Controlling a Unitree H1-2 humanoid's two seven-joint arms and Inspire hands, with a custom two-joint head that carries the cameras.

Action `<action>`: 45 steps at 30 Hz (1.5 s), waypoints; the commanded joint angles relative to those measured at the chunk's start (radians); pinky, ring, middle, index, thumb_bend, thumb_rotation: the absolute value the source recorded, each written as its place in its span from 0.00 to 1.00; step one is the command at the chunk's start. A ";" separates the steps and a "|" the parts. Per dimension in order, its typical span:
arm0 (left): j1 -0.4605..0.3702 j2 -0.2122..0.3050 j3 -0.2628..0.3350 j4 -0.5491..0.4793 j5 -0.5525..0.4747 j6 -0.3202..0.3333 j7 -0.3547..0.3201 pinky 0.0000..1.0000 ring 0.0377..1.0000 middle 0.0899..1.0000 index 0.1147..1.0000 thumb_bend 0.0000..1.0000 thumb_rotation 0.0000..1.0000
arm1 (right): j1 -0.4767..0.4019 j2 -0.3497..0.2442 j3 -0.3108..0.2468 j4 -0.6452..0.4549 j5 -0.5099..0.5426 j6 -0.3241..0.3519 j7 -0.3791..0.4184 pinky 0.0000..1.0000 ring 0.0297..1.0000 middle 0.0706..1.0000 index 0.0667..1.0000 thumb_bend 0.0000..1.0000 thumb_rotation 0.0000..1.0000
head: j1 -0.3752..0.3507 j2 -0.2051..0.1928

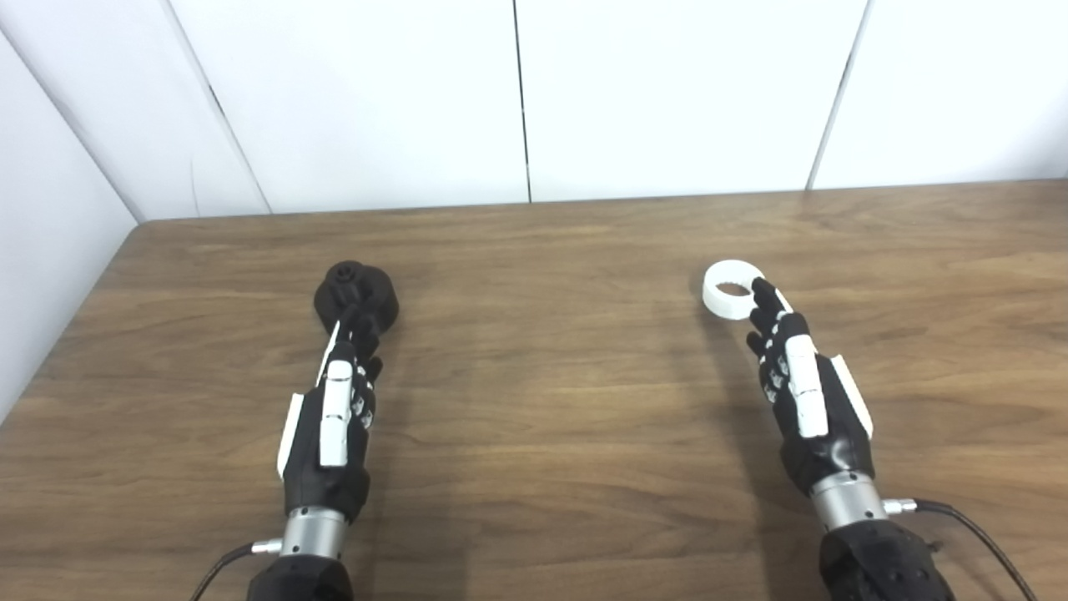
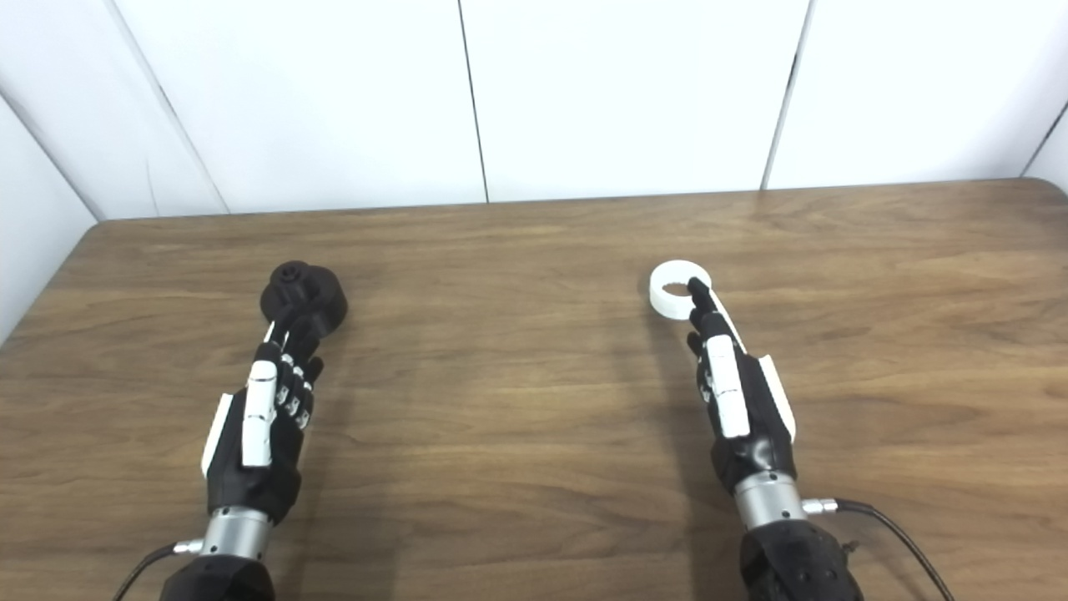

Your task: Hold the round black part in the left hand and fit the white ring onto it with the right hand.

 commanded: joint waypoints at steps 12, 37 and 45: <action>0.038 0.013 0.006 -0.068 0.044 0.013 0.013 1.00 1.00 0.99 0.98 0.49 0.96 | 0.034 0.048 0.005 -0.012 0.003 -0.047 0.011 1.00 1.00 0.99 0.94 0.56 1.00 | 0.003 0.007; -0.080 0.262 0.111 -0.149 0.452 0.099 0.048 0.90 0.95 0.97 0.93 0.83 0.38 | 0.023 0.049 0.011 0.050 0.003 -0.081 0.028 1.00 1.00 0.98 0.93 0.61 1.00 | 0.062 -0.006; -0.179 0.365 0.094 -0.103 0.536 0.195 0.013 0.88 0.95 0.98 0.95 0.87 0.34 | 0.021 0.054 0.013 0.054 -0.004 -0.080 0.024 1.00 0.99 0.98 0.93 0.61 1.00 | 0.065 -0.011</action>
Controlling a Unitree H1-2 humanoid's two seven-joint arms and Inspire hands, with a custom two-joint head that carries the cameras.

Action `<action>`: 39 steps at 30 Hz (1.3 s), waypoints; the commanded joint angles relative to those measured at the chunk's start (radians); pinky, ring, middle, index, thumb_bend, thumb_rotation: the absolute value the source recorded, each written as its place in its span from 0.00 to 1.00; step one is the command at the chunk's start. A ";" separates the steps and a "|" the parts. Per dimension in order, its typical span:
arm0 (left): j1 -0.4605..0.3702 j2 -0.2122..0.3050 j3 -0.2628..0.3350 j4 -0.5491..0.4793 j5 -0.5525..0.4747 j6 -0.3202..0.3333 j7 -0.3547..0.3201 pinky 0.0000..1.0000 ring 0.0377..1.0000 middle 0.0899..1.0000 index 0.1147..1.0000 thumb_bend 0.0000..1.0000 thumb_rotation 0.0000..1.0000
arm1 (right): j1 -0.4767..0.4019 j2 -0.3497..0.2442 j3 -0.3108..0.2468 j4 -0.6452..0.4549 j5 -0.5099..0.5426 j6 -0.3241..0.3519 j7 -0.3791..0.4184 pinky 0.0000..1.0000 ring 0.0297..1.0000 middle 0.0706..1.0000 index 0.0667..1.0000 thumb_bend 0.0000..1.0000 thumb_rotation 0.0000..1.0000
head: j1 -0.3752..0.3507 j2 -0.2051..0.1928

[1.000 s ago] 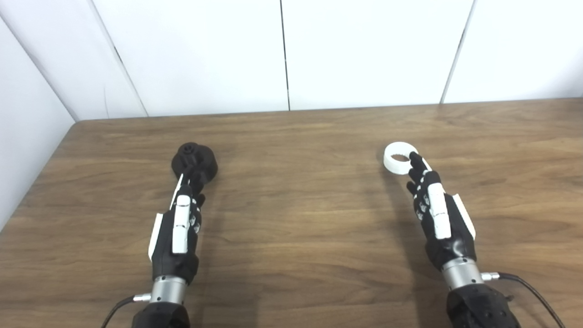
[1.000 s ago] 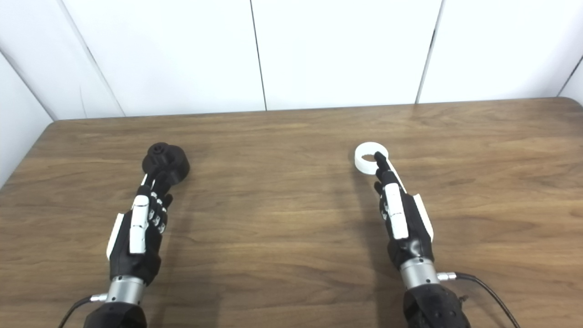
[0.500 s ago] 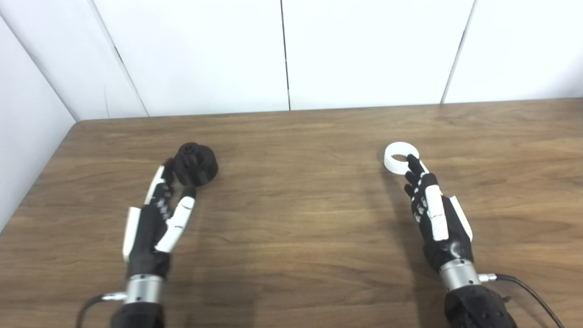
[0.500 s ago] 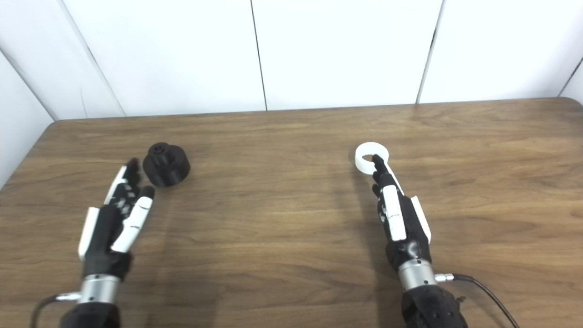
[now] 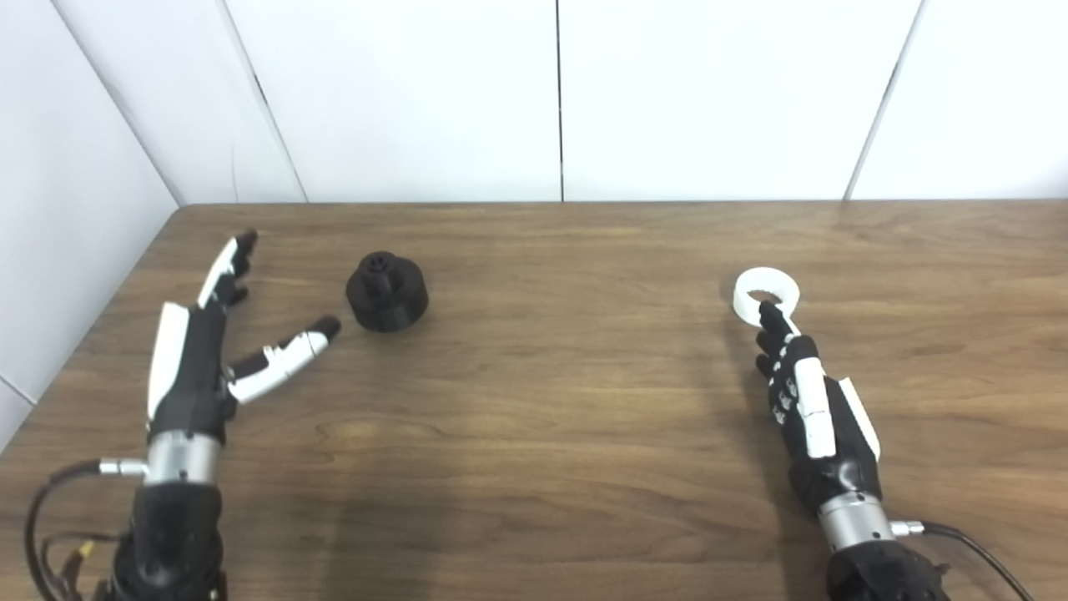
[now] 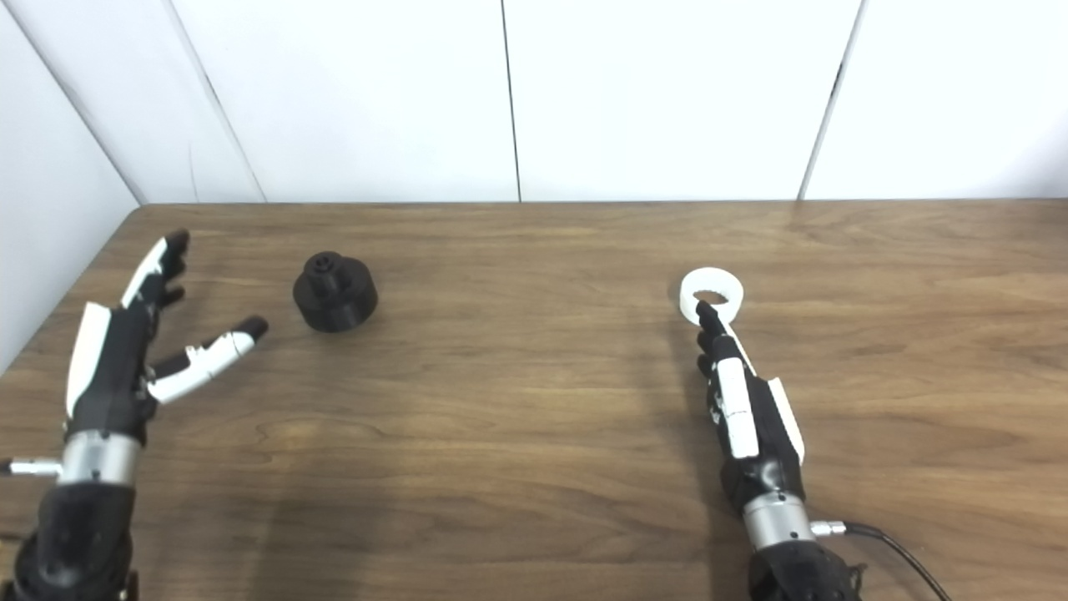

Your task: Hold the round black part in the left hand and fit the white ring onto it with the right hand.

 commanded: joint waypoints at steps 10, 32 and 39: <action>-0.173 0.184 -0.082 0.149 0.077 0.103 -0.123 0.93 1.00 1.00 0.96 0.94 0.37 | 0.022 0.056 0.004 -0.006 -0.012 -0.063 -0.001 0.99 0.98 0.98 0.93 0.60 1.00 | -0.006 -0.002; -0.401 0.272 -0.274 0.447 0.128 0.178 -0.298 0.94 1.00 1.00 0.96 1.00 0.37 | 0.025 0.065 0.004 -0.011 -0.007 -0.071 -0.013 0.99 0.99 0.97 0.92 0.61 1.00 | -0.021 -0.007; -0.432 0.269 -0.295 0.512 0.114 0.133 -0.290 0.92 1.00 1.00 0.93 1.00 0.37 | 0.027 0.066 0.000 -0.008 -0.002 -0.078 -0.015 1.00 0.98 0.97 0.92 0.61 1.00 | -0.029 -0.008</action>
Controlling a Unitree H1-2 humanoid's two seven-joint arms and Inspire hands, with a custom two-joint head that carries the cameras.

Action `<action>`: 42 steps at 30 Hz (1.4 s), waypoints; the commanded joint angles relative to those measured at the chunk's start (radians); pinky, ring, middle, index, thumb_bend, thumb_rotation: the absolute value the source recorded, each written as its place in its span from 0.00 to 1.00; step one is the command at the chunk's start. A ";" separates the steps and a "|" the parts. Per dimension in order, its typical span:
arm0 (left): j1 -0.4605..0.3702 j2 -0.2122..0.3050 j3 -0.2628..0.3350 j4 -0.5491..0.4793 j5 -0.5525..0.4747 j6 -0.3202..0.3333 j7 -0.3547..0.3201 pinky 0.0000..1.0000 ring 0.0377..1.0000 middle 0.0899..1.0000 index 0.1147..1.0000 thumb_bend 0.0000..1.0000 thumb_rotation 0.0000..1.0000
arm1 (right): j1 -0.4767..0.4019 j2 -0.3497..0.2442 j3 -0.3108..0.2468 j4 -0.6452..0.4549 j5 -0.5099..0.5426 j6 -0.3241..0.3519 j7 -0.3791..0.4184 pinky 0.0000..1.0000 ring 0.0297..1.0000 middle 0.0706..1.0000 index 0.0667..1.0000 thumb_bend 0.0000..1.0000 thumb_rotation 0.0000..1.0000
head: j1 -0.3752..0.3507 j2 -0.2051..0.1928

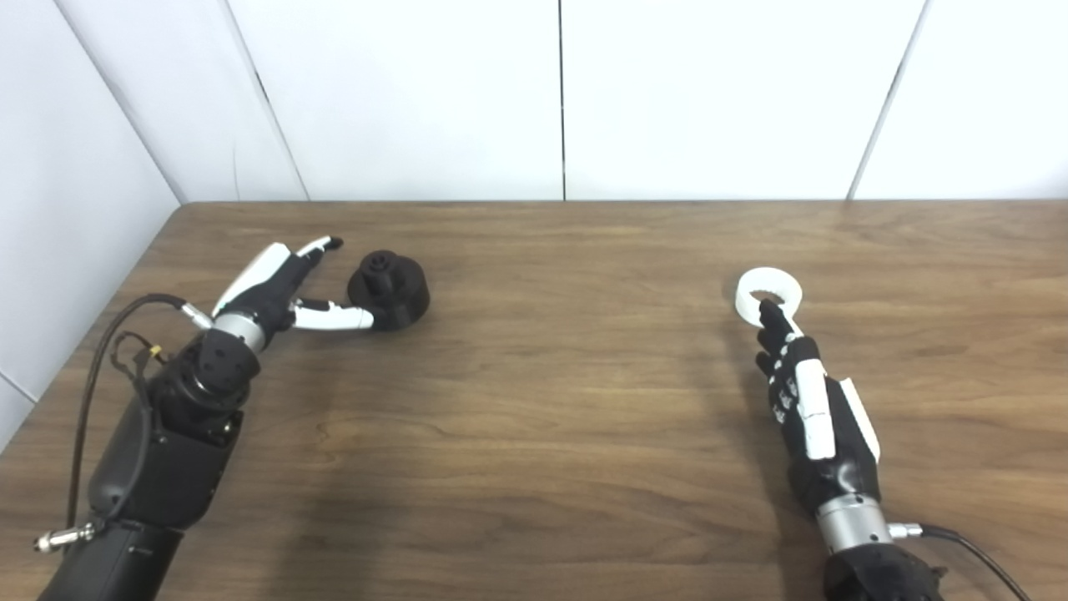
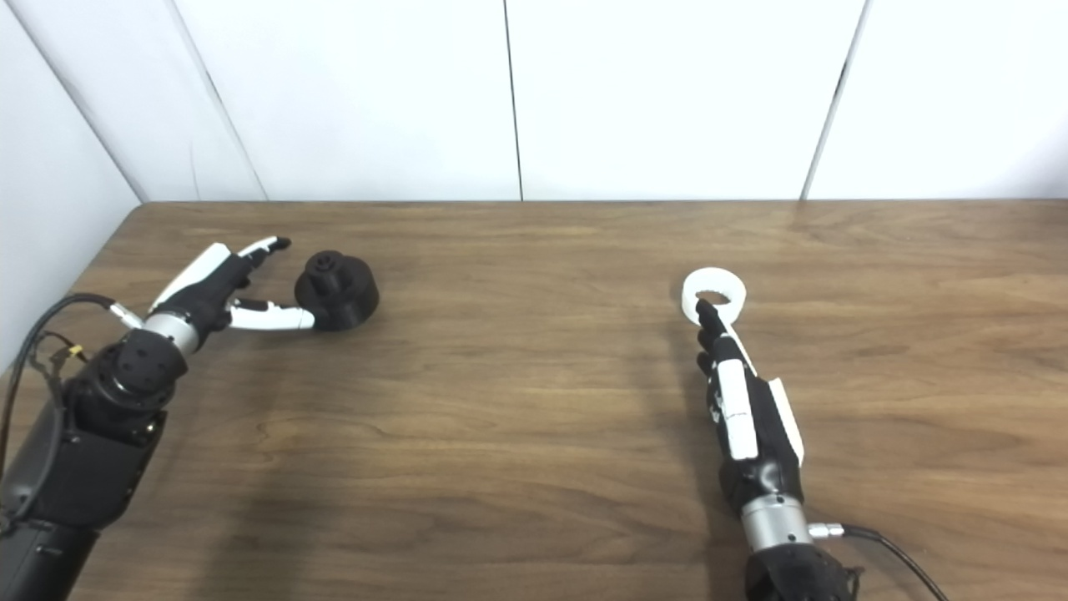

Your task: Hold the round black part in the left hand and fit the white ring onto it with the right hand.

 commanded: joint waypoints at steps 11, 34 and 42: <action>-0.112 0.033 -0.018 0.048 0.003 -0.085 0.017 0.92 1.00 0.96 0.93 1.00 0.39 | 0.029 0.062 -0.003 -0.027 -0.001 -0.032 -0.013 0.99 0.98 0.97 0.92 0.61 1.00 | -0.003 0.003; -0.131 0.008 -0.081 0.066 0.052 -0.088 0.023 0.87 0.98 0.98 0.92 1.00 0.40 | 0.035 0.065 0.001 -0.033 -0.021 -0.036 -0.024 0.99 0.98 0.98 0.93 0.62 1.00 | -0.019 0.006; -0.137 0.020 -0.128 0.086 0.112 -0.115 0.036 0.86 0.98 0.98 0.92 1.00 0.44 | 0.038 0.067 -0.001 -0.036 -0.015 -0.040 -0.022 0.99 0.98 0.97 0.92 0.62 1.00 | -0.017 0.007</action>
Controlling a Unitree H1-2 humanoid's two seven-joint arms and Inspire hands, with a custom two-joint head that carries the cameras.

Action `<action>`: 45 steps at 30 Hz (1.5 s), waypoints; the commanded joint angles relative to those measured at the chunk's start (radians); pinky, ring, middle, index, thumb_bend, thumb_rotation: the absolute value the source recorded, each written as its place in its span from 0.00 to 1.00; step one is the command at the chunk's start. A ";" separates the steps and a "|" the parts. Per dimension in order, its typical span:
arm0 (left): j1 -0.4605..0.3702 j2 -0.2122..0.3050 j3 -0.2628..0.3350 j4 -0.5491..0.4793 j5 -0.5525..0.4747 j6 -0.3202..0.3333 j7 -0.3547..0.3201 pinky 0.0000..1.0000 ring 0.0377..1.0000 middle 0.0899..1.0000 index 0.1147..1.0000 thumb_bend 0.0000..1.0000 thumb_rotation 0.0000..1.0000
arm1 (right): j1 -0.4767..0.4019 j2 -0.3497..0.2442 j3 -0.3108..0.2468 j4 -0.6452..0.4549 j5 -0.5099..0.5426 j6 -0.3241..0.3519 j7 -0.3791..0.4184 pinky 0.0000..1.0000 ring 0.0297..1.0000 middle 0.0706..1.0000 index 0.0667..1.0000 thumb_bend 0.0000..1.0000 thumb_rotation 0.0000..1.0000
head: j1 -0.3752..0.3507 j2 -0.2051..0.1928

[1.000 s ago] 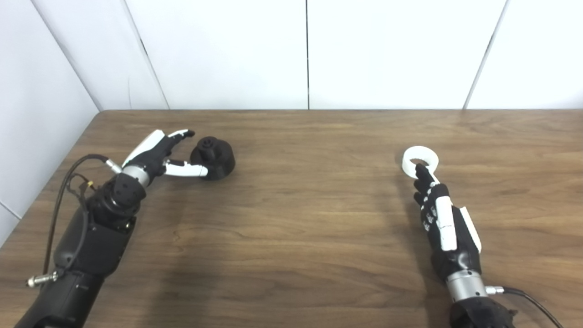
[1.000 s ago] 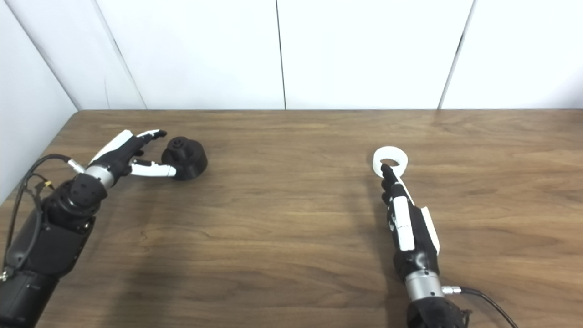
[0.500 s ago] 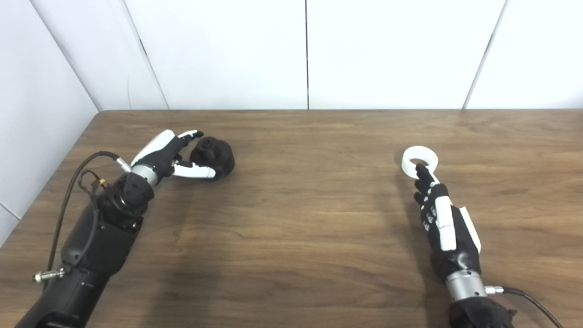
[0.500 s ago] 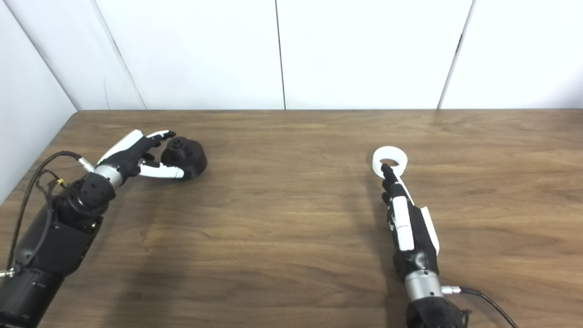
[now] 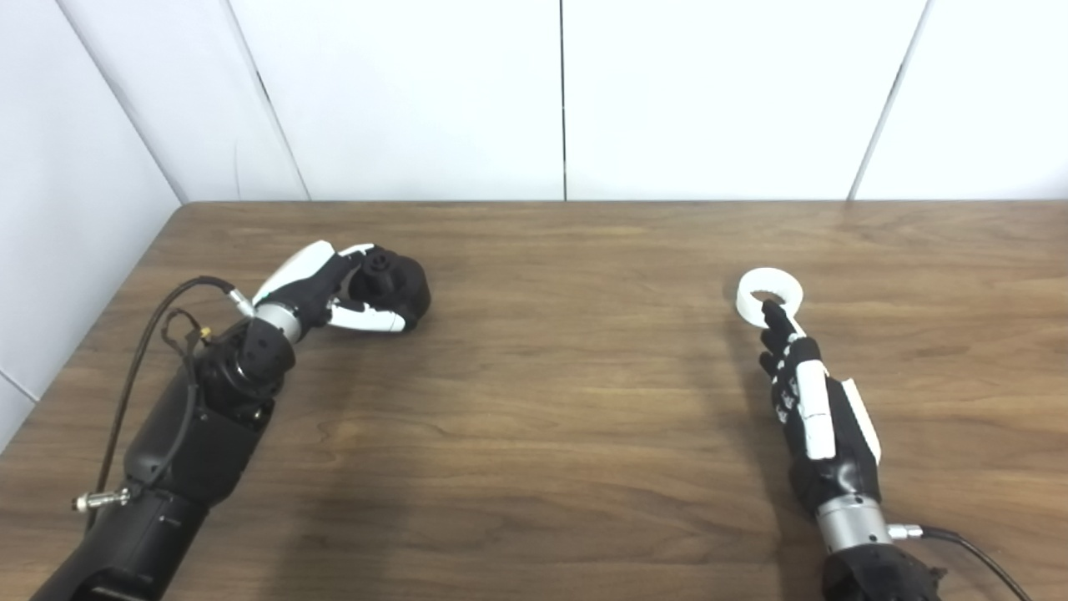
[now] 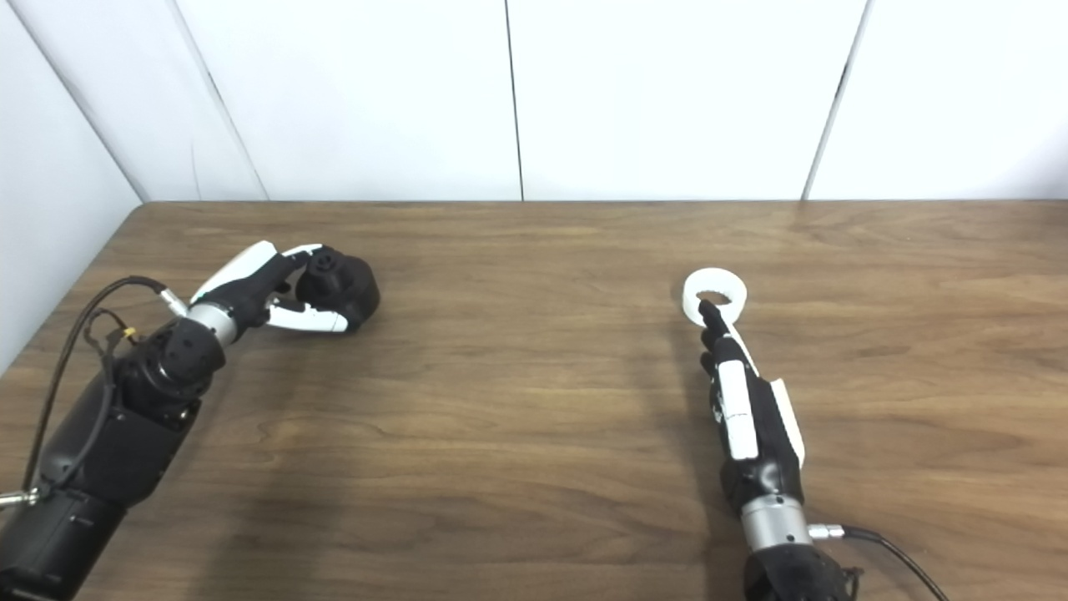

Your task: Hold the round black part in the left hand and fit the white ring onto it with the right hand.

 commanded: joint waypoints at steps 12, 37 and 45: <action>-0.063 0.032 -0.029 0.014 0.085 -0.064 0.031 0.90 0.99 0.96 0.91 1.00 0.47 | 0.034 0.066 -0.007 -0.032 0.006 -0.037 -0.007 0.98 0.96 0.96 0.92 0.63 1.00 | -0.001 0.000; -0.055 0.034 -0.037 0.026 0.162 -0.154 0.075 0.92 0.97 0.91 0.74 0.81 0.50 | 0.034 0.066 -0.002 -0.024 -0.002 -0.038 -0.009 0.99 0.97 0.96 0.92 0.61 1.00 | 0.003 0.000; -0.046 0.027 -0.026 0.019 0.160 -0.150 0.076 0.88 0.95 0.90 0.70 0.76 0.48 | 0.036 0.065 -0.003 -0.024 0.005 -0.036 -0.006 0.99 0.97 0.96 0.92 0.61 1.00 | 0.003 0.002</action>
